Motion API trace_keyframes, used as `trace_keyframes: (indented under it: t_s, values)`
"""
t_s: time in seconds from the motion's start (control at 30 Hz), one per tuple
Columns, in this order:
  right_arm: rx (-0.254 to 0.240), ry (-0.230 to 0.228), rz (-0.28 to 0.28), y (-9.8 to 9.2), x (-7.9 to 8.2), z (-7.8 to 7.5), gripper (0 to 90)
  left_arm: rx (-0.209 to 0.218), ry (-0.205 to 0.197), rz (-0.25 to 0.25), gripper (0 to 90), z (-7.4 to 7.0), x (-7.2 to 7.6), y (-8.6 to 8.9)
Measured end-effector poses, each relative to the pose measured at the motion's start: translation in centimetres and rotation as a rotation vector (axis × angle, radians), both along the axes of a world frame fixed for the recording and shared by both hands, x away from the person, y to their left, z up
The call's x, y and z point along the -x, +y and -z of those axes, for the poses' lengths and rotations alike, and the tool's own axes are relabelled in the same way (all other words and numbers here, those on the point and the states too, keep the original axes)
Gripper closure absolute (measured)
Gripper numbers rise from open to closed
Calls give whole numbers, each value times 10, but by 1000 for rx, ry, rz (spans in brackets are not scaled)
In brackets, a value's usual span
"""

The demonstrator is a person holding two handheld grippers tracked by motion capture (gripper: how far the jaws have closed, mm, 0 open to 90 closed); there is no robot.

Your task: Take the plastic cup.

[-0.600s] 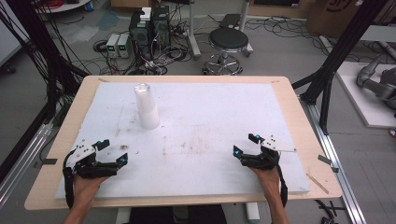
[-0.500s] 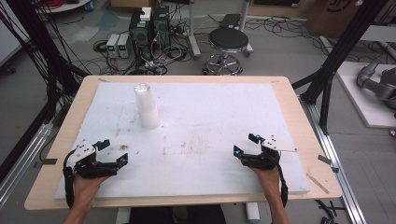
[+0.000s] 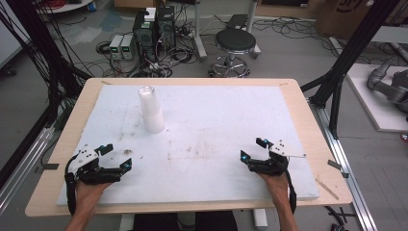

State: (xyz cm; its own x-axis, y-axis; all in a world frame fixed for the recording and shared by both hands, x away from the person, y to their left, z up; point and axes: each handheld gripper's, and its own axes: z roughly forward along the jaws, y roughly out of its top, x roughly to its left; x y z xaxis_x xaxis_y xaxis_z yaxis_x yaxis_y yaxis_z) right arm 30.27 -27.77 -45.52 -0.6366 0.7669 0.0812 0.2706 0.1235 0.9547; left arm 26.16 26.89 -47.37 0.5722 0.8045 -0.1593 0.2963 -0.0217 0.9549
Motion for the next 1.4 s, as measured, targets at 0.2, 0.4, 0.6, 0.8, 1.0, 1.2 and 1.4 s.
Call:
trace_keyframes:
  t_s: [0.2,0.4,0.6,0.8,1.0,1.2,1.4]
  values:
    - [-4,0,1,0,1,0,149,-4,-12,1,25,0,1,0]
    - [3,-3,2,0,0,0,149,3,-9,4,25,0,0,1]
    - [3,10,-2,1,-1,0,149,1,2,18,25,0,-1,0]
    - [2,9,-8,0,-1,0,149,-2,-12,28,25,-10,-3,4]
    - [3,13,-9,0,-1,0,149,6,-53,35,25,-44,-12,9]
    - [7,8,-13,0,-1,0,149,10,-90,53,25,-85,-32,6]
    - [2,13,-13,0,-1,0,149,9,-111,69,25,-114,-54,-2]
